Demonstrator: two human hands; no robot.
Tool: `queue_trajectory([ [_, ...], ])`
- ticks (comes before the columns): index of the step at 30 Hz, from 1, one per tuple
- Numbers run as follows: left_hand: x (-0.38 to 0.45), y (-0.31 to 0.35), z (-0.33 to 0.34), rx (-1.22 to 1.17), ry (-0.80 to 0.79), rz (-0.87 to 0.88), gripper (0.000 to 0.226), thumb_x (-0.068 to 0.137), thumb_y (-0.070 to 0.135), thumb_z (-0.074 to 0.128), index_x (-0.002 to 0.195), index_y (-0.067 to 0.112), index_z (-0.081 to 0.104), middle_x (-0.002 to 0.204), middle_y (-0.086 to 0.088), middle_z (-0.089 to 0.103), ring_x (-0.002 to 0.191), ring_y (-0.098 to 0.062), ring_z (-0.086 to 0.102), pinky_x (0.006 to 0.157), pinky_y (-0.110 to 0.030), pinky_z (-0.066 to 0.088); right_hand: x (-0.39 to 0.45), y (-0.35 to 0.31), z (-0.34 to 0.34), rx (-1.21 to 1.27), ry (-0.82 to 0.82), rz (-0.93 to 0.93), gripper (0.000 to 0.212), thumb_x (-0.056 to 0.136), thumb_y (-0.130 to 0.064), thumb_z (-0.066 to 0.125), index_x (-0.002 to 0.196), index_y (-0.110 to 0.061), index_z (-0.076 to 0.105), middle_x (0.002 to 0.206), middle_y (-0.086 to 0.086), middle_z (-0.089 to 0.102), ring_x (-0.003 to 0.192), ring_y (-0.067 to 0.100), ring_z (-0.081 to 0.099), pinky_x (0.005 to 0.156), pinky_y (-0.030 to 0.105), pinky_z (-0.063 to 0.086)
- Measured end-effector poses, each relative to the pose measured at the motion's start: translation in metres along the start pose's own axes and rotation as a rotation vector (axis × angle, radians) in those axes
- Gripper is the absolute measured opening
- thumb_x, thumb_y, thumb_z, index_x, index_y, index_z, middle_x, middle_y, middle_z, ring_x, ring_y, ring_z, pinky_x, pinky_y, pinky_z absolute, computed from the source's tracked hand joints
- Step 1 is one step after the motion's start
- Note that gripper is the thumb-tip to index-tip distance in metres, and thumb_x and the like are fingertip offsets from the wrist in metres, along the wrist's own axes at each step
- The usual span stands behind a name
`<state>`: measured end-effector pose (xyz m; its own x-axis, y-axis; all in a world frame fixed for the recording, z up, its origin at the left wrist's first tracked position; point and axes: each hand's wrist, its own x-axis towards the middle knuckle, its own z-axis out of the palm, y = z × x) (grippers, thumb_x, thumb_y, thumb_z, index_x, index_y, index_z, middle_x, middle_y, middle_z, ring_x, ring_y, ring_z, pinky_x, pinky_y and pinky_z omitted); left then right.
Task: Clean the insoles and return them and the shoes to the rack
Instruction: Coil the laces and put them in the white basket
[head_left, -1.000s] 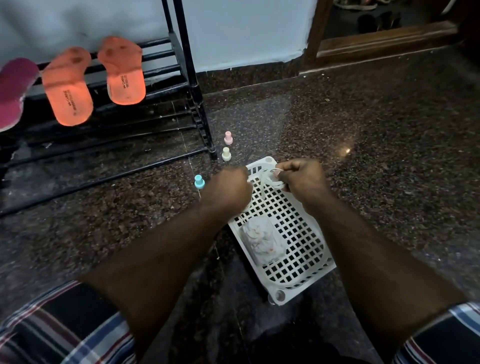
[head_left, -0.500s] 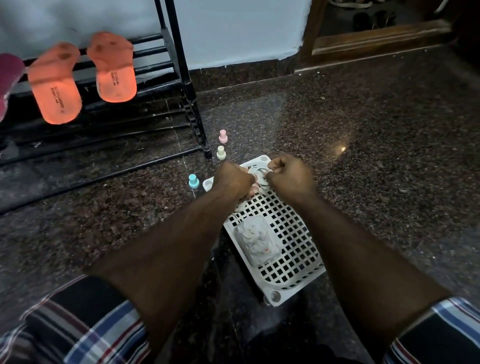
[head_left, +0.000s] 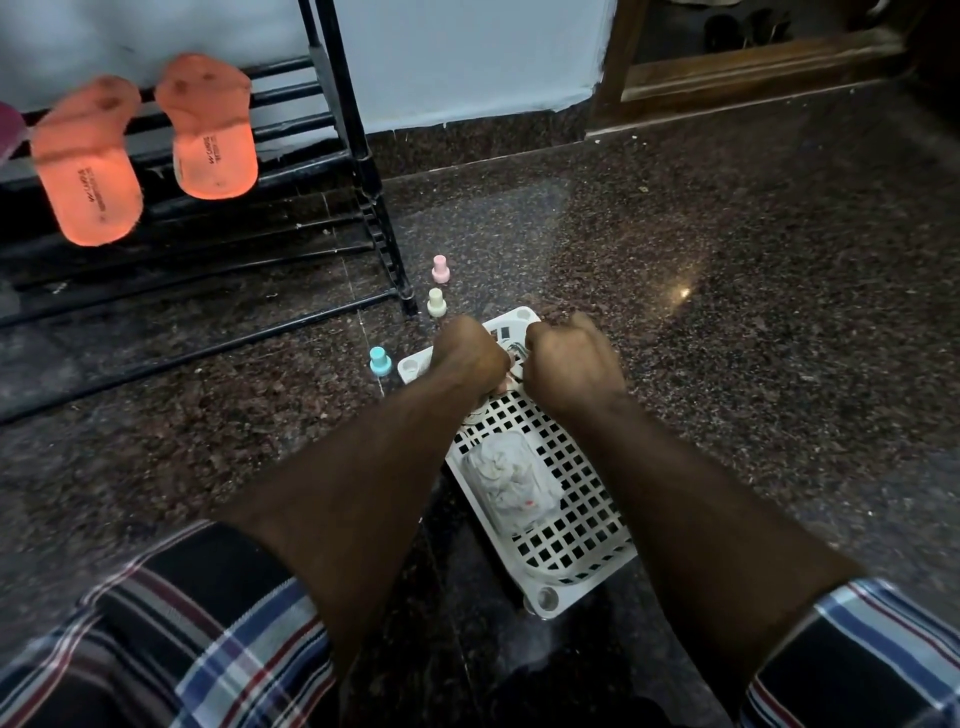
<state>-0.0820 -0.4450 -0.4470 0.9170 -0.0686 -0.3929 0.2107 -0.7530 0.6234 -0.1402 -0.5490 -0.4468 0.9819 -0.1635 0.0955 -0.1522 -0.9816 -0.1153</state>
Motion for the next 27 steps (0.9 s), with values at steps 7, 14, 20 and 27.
queue_trajectory([
  [7, -0.003, -0.003, -0.006, 0.116, 0.051, 0.087, 0.008, 0.088, 0.014, 0.071, 0.094, 0.009, 0.07, 0.083, -0.007, 0.073, 0.074, -0.022, 0.072, 0.063, -0.032, 0.06, -0.002, 0.009, 0.009, -0.108, 0.026, -0.059, 0.016, 0.089, -0.023, 0.059, 0.095, -0.013, 0.07, 0.105, 0.006, 0.065, 0.114, 0.027, 0.046, 0.088, 0.037, 0.045],
  [14, -0.013, -0.016, -0.011, 0.233, 0.059, 0.278, 0.019, 0.089, 0.011, 0.063, 0.081, 0.029, 0.068, 0.088, 0.005, 0.07, 0.082, -0.019, 0.068, 0.075, -0.041, 0.06, -0.002, 0.012, 0.007, -0.017, 0.076, -0.046, 0.009, 0.089, -0.016, 0.061, 0.095, -0.017, 0.066, 0.092, 0.003, 0.067, 0.103, 0.023, 0.051, 0.085, 0.036, 0.048],
  [20, -0.019, -0.021, -0.008, 0.56, -0.021, 0.496, 0.042, 0.093, 0.012, 0.058, 0.117, 0.045, 0.067, 0.125, 0.004, 0.065, 0.111, -0.021, 0.063, 0.081, -0.032, 0.053, -0.001, 0.014, 0.007, -0.045, 0.041, -0.043, 0.01, 0.088, -0.02, 0.063, 0.094, -0.021, 0.071, 0.099, 0.003, 0.064, 0.104, 0.022, 0.048, 0.086, 0.034, 0.045],
  [27, -0.014, -0.024, 0.004, 0.753, 0.024, 0.653, 0.045, 0.097, 0.015, 0.052, 0.13, 0.045, 0.057, 0.118, -0.005, 0.06, 0.108, -0.028, 0.063, 0.079, -0.041, 0.055, -0.002, 0.018, 0.01, -0.031, 0.033, -0.027, 0.014, 0.091, -0.021, 0.061, 0.1, -0.019, 0.071, 0.115, 0.007, 0.062, 0.111, 0.025, 0.047, 0.088, 0.036, 0.046],
])
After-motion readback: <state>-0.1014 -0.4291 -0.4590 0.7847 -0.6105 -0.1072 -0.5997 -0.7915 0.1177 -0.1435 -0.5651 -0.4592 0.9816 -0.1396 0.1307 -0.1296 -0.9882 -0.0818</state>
